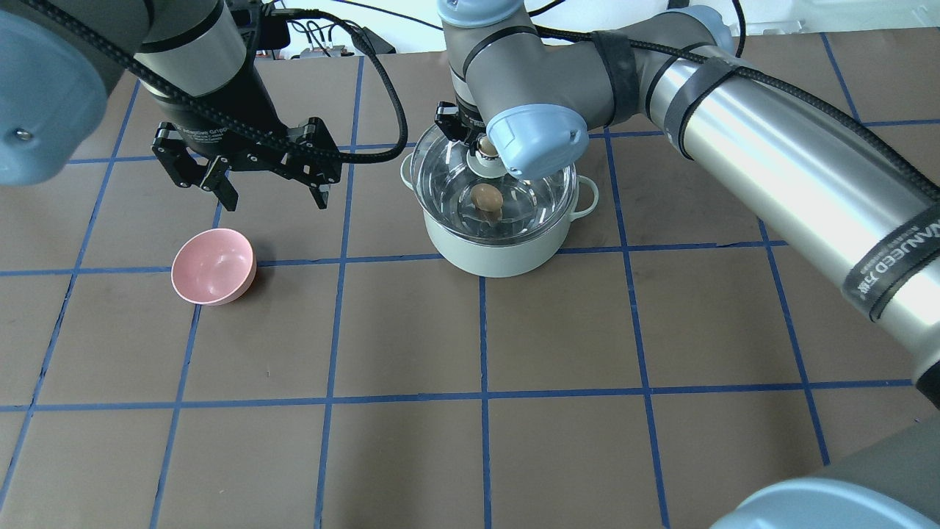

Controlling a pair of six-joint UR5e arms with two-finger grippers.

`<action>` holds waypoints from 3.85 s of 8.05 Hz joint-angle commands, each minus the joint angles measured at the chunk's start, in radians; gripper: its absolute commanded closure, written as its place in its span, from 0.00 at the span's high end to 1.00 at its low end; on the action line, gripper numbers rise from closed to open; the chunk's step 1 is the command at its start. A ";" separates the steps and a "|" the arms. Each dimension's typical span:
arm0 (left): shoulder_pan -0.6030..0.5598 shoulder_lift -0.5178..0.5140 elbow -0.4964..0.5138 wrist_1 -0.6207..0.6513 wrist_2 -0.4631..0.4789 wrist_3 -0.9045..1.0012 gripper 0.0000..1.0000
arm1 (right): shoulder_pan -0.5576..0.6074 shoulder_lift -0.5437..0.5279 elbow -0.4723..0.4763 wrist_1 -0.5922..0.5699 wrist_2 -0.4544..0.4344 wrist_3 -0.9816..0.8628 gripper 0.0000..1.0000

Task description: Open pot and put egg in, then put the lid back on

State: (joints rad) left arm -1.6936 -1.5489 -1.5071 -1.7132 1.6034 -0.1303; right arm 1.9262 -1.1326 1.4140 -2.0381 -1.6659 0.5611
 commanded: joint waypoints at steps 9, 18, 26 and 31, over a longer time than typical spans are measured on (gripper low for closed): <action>0.081 -0.008 -0.008 0.040 -0.108 0.166 1.00 | 0.001 -0.003 0.009 0.006 -0.015 -0.009 0.01; 0.072 0.006 -0.010 0.018 -0.102 0.156 1.00 | 0.001 -0.003 0.014 0.003 -0.015 -0.012 0.80; 0.072 0.006 -0.008 0.017 -0.102 0.156 1.00 | -0.229 -0.197 0.014 0.207 -0.002 -0.425 1.00; 0.072 0.007 -0.005 0.018 -0.105 0.153 1.00 | -0.348 -0.401 0.019 0.429 0.074 -0.658 1.00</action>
State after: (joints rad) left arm -1.6197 -1.5427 -1.5128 -1.6951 1.4987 0.0234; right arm 1.5971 -1.4731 1.4308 -1.6682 -1.5922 -0.0469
